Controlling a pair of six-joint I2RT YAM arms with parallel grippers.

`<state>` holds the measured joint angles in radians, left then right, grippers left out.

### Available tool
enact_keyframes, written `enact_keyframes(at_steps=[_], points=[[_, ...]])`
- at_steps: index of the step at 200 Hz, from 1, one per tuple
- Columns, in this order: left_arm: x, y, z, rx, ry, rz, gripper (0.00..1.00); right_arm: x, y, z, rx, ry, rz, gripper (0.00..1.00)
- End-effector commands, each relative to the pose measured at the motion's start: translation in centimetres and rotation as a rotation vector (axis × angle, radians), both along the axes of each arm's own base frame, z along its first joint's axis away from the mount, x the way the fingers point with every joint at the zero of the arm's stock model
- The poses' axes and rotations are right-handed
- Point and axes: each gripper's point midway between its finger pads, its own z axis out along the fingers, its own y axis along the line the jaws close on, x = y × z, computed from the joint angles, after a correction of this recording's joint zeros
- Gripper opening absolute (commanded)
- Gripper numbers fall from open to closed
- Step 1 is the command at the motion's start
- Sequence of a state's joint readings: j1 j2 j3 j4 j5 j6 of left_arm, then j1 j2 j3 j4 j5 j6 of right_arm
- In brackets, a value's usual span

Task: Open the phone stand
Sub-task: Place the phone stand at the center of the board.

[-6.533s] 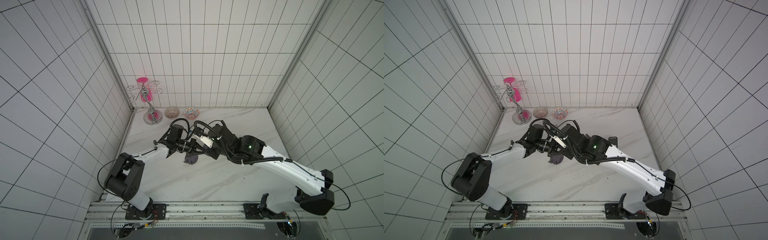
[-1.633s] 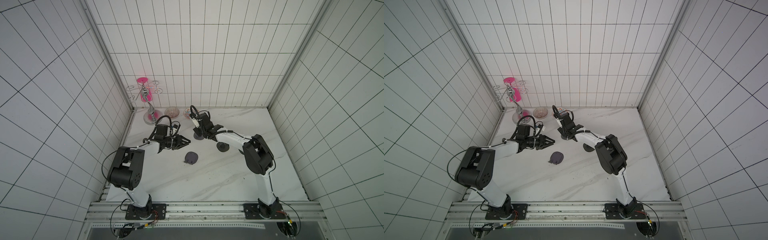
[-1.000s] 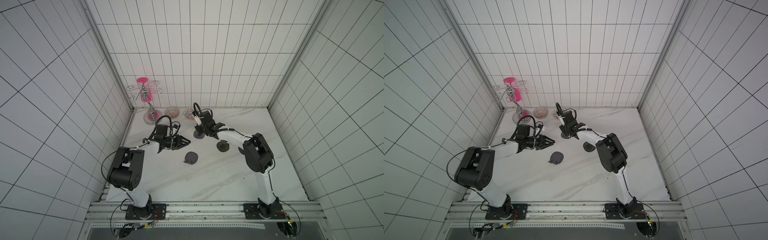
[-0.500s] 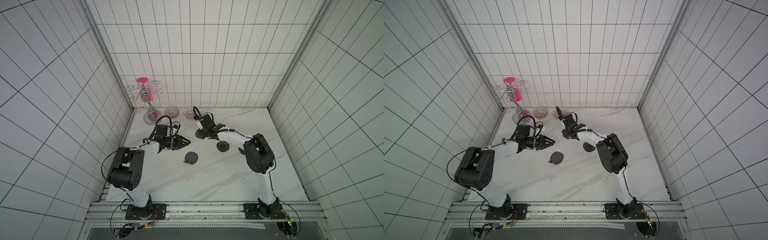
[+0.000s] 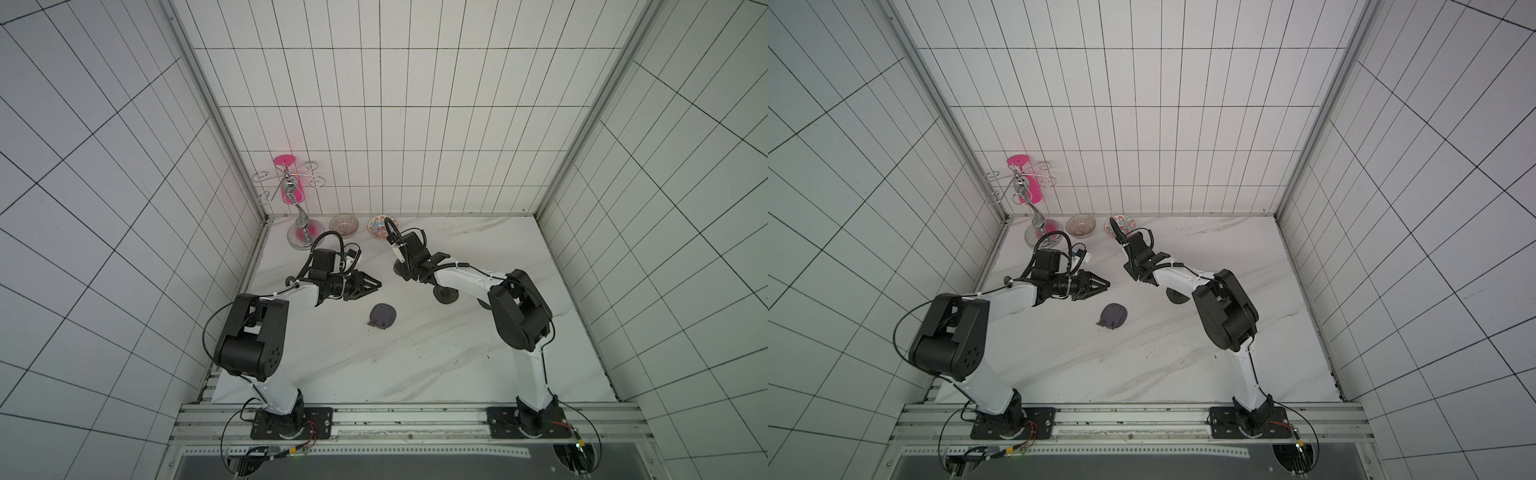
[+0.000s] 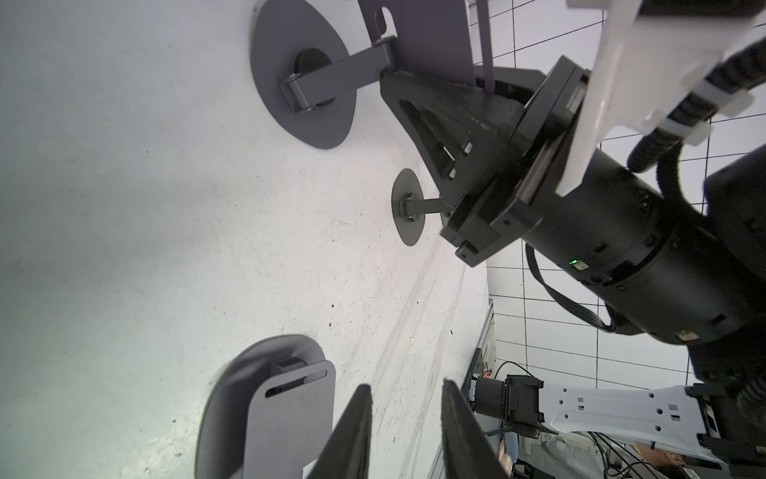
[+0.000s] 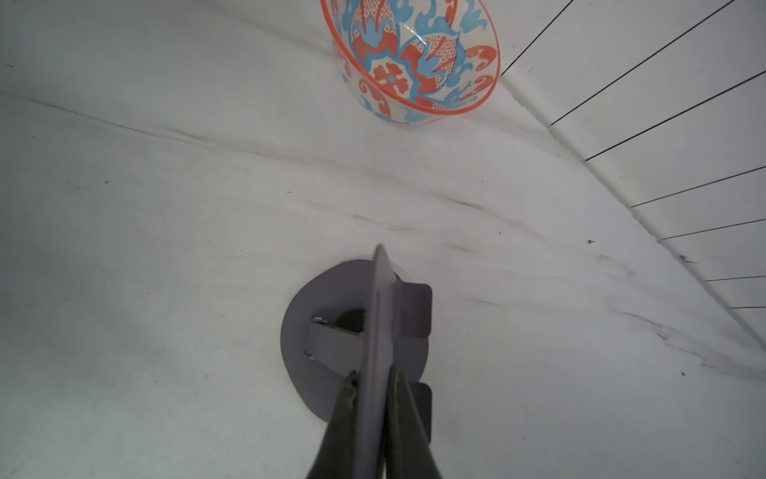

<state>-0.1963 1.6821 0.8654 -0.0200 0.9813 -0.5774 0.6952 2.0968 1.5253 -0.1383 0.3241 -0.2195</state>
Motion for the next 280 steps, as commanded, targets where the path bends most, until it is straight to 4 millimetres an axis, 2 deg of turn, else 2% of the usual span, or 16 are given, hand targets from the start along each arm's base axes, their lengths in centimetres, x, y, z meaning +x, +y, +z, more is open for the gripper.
enact_keyframes(at_steps=[1, 14, 57, 70, 105, 123, 157, 185, 192, 208, 233, 251, 280], points=[[-0.6, -0.5, 0.4, -0.011, -0.02, -0.029, 0.31, -2.3, -2.5, -8.0, -0.335, 0.067, -0.006, 0.0], [-0.7, -0.7, 0.4, -0.014, -0.02, -0.037, 0.31, -2.8, -2.6, -9.0, -0.371, 0.066, -0.008, 0.0], [-1.0, -1.1, 0.6, -0.019, -0.022, -0.054, 0.31, -3.0, -3.9, -9.9, -0.242, 0.199, -0.075, 0.0], [-1.1, -1.1, 0.7, -0.02, -0.024, -0.054, 0.31, -2.7, -4.2, -9.2, -0.121, 0.259, -0.089, 0.0], [-1.0, -1.1, 0.5, -0.016, -0.021, -0.053, 0.31, -1.8, -4.8, -5.6, 0.179, 0.38, -0.125, 0.0], [-1.0, -1.2, 0.3, -0.012, -0.013, -0.054, 0.3, -1.4, -5.3, -5.7, 0.267, 0.476, -0.145, 0.0], [-1.3, -1.5, 0.3, -0.011, -0.013, -0.065, 0.29, -2.2, -5.6, -7.4, 0.237, 0.579, -0.151, 0.0], [-1.6, -1.9, 0.4, -0.011, -0.017, -0.077, 0.29, -2.8, -5.0, -6.4, 0.246, 0.54, -0.126, 0.0], [-1.6, -1.9, 0.4, -0.012, -0.019, -0.078, 0.29, -2.9, -4.9, -6.0, 0.253, 0.531, -0.12, 0.05], [-1.6, -1.9, 0.4, -0.013, -0.017, -0.079, 0.29, -2.7, -4.9, -5.2, 0.261, 0.512, -0.119, 0.24], [-1.8, -2.0, 0.7, -0.016, -0.023, -0.085, 0.29, -2.9, -4.8, -4.2, 0.286, 0.509, -0.11, 0.43], [-1.9, -2.1, 0.8, -0.019, -0.025, -0.089, 0.29, -2.8, -4.4, -3.1, 0.317, 0.495, -0.096, 0.5], [-2.1, -2.1, 0.9, -0.017, -0.027, -0.094, 0.29, -2.5, -4.5, -0.2, 0.339, 0.442, -0.086, 0.51]])
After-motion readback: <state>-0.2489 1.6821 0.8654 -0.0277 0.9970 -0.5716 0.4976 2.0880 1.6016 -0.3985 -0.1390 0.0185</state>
